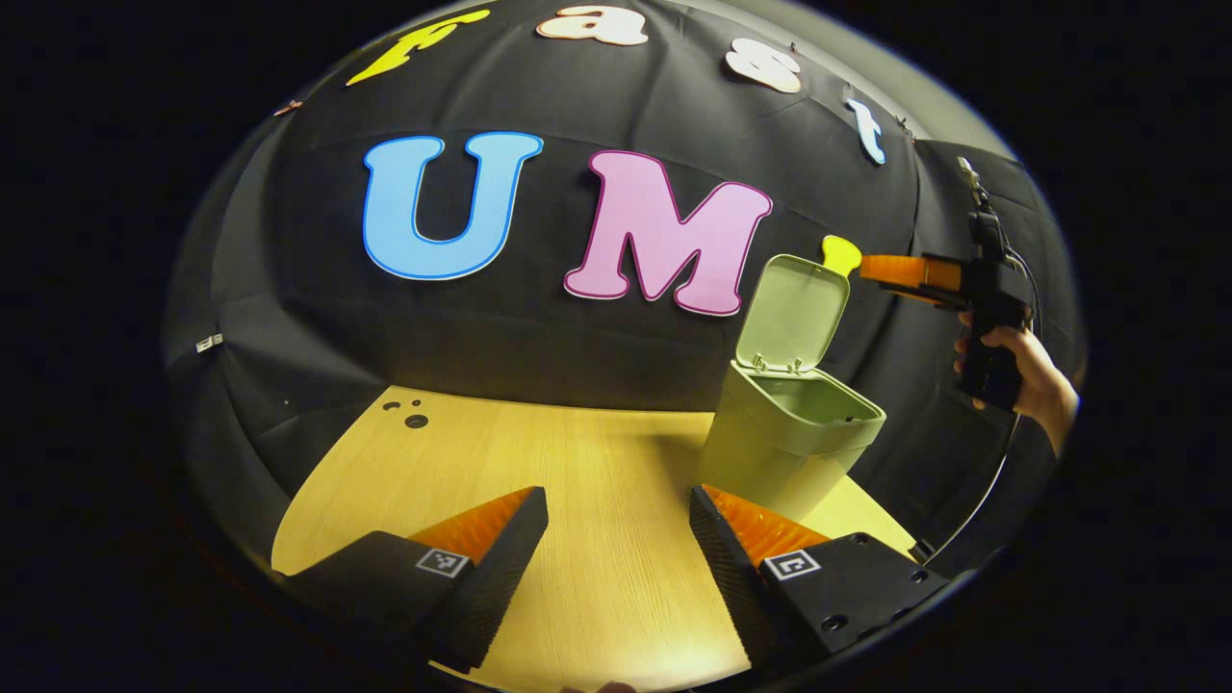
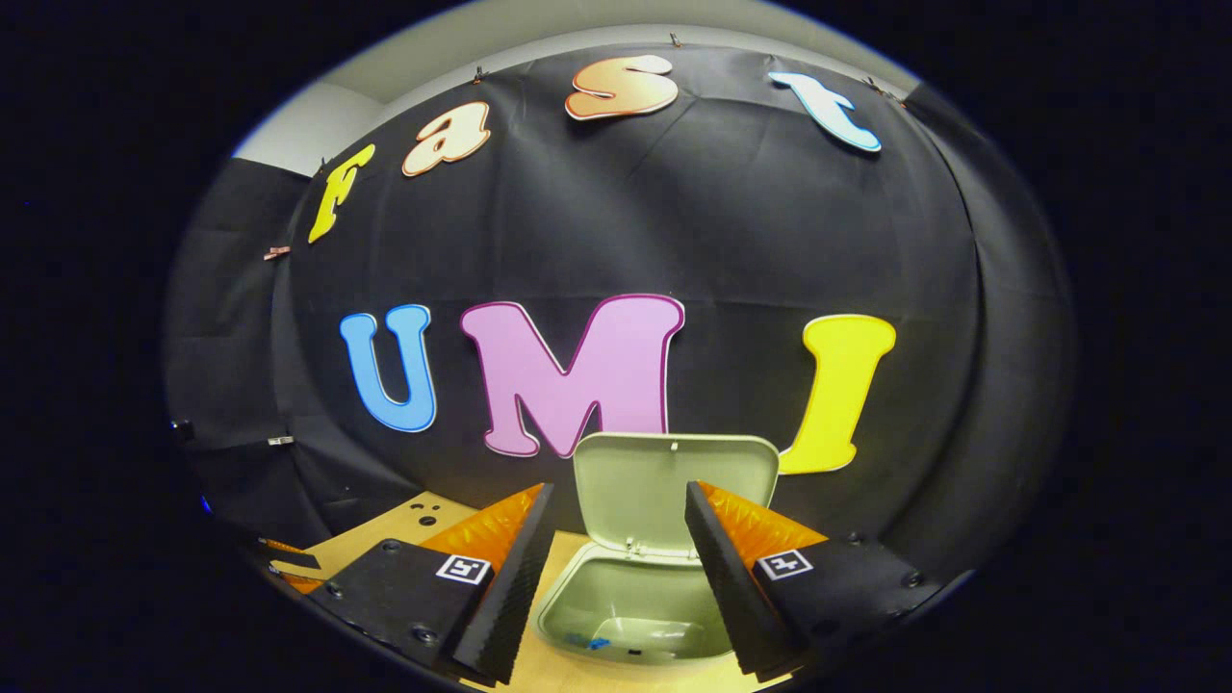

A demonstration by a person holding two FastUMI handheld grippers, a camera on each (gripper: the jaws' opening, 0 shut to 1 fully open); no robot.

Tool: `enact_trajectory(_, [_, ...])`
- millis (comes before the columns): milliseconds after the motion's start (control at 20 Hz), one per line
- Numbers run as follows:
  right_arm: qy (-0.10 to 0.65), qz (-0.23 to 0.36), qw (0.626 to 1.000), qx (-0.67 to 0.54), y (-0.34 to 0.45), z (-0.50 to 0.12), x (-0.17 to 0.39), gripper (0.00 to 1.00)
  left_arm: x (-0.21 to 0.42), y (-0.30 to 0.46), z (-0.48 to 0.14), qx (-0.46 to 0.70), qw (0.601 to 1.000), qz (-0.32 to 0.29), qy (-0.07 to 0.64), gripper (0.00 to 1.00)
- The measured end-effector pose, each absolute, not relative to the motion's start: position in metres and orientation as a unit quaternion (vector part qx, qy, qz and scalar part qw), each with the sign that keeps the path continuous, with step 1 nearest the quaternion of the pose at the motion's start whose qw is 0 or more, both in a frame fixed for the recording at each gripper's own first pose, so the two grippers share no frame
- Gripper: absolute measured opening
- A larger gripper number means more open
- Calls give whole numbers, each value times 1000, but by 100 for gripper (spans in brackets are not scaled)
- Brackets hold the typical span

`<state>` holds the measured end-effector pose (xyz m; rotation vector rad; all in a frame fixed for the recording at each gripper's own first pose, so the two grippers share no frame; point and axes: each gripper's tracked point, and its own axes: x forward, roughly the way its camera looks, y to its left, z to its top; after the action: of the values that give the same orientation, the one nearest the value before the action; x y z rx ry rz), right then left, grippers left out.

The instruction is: Press the lid of the desktop garbage bin to open it, pick up the crumpled paper on the desktop and throw it into the bin, then pick up the pop can on the desktop and drop it into the bin, and finally close the garbage bin lid.

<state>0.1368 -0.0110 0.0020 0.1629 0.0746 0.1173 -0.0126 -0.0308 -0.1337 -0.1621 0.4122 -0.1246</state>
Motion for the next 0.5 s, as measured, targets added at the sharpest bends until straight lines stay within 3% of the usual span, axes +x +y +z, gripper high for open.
enact_trajectory(500, [33, 27, 997, 57, -24, 32, 184, 94, -18, -36, -133, -82, 974, -65, 203, 95])
